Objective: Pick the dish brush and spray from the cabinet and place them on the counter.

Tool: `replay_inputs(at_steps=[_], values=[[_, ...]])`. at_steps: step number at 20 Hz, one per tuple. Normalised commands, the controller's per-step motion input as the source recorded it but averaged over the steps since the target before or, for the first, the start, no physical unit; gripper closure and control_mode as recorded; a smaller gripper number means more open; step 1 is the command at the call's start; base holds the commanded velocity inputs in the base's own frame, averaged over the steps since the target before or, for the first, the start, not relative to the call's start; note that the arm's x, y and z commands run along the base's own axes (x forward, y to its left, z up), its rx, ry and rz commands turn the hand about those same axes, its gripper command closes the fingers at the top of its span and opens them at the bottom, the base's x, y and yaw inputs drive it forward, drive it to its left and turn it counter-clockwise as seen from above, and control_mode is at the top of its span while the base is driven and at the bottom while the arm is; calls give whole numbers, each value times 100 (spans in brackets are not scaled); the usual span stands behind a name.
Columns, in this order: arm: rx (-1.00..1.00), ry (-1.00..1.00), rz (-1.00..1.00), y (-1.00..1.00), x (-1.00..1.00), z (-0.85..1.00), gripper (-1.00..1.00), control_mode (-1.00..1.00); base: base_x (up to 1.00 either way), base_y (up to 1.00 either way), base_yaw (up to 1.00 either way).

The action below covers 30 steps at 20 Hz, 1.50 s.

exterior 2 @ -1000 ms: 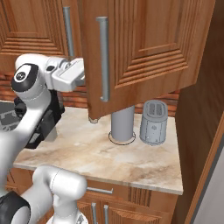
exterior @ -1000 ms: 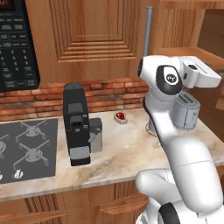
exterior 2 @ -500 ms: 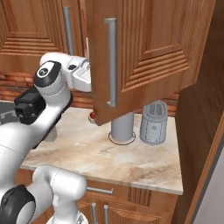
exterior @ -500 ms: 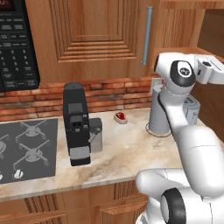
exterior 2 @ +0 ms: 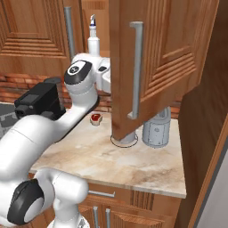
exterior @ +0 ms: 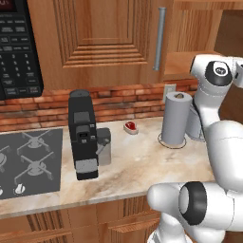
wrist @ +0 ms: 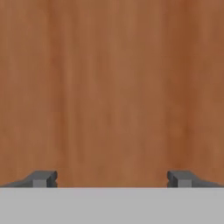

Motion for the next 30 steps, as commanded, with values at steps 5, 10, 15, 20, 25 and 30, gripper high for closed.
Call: replay_inputs(at_steps=[5, 10, 15, 20, 25, 30], values=[[0, 0, -10, -70, -2, 0, -100, -100, 0, 0, 0], [0, 0, -2, -59, -4, 0, -100, -100, 0, 0, 0], [0, 0, 0, -54, -2, 0, -100, -100, 0, 0, 0], [0, 0, 2, -50, -2, 0, -100, -100, 0, 0, 0], [0, 0, 6, -36, -2, 0, -100, -100, 0, 0, 0], [0, 0, 6, -3, -22, 0, -100, -100, 0, 0, 0]])
